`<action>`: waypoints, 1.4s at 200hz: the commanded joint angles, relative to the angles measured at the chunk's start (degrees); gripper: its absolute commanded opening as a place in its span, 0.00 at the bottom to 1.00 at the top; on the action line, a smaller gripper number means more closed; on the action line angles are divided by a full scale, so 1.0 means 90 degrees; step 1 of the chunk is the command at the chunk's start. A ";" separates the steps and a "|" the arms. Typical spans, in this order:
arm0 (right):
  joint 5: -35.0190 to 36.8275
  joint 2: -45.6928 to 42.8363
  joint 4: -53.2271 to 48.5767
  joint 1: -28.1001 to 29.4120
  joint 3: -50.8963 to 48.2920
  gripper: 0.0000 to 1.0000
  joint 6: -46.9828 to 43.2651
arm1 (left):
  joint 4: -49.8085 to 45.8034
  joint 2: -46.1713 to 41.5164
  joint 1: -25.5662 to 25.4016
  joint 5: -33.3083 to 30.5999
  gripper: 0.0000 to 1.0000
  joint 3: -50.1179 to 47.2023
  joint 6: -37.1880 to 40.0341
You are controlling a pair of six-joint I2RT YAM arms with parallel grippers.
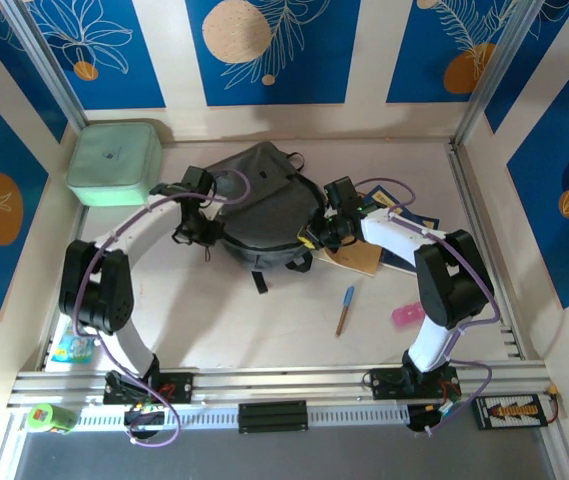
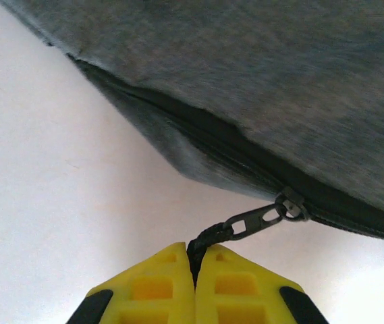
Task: Pack the student bag
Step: Unzip the student bag at the center of the table.
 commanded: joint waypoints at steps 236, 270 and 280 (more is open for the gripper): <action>-0.0480 0.0675 0.0377 0.0902 0.1238 0.52 -0.0060 | -0.0285 -0.0777 0.1140 -0.0314 0.77 0.0535 -0.1244; 0.0608 -0.0145 -0.0601 0.0554 0.1135 0.65 -0.0911 | -0.0148 -0.1300 0.1130 0.1017 0.91 0.0369 -0.1551; 0.0957 -0.0338 -0.0802 0.0349 0.1016 0.67 -0.1117 | 0.0009 -0.1418 0.1123 0.1365 0.92 0.0240 -0.1685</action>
